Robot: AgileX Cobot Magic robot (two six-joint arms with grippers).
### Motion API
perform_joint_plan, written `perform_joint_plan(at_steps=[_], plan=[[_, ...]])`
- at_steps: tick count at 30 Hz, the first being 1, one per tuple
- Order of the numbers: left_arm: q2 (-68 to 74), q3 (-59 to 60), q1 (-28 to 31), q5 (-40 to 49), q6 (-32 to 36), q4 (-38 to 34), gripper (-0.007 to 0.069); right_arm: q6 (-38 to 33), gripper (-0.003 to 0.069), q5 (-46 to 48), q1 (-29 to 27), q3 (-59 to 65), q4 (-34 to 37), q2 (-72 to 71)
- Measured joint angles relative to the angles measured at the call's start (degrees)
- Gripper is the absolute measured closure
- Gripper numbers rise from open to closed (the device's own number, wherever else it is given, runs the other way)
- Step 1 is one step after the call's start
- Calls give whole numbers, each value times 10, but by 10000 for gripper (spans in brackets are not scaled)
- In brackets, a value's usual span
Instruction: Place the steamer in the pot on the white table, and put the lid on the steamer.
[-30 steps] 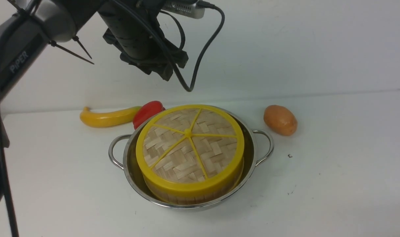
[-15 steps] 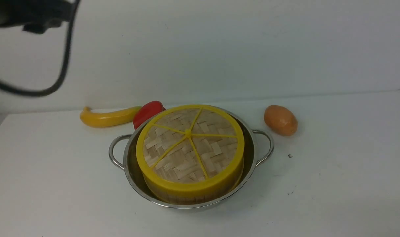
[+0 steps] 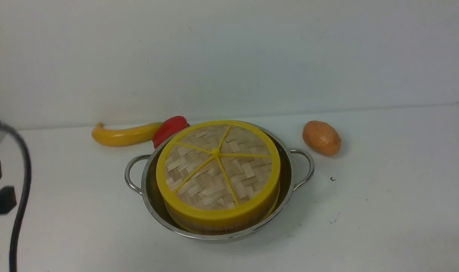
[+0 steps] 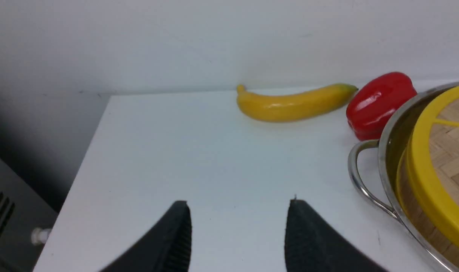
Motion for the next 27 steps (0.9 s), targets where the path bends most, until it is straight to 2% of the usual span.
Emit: perform_joint_plan(at_steps=[4, 13, 27], plan=[[-130, 74, 7, -25, -7, 0, 302, 0, 418, 0, 0, 0, 0, 0], [-327, 174, 7, -21, -13, -8, 302, 0, 418, 0, 0, 0, 0, 0], [-352, 268, 7, 48, -16, -19, 302, 0, 418, 0, 0, 0, 0, 0]])
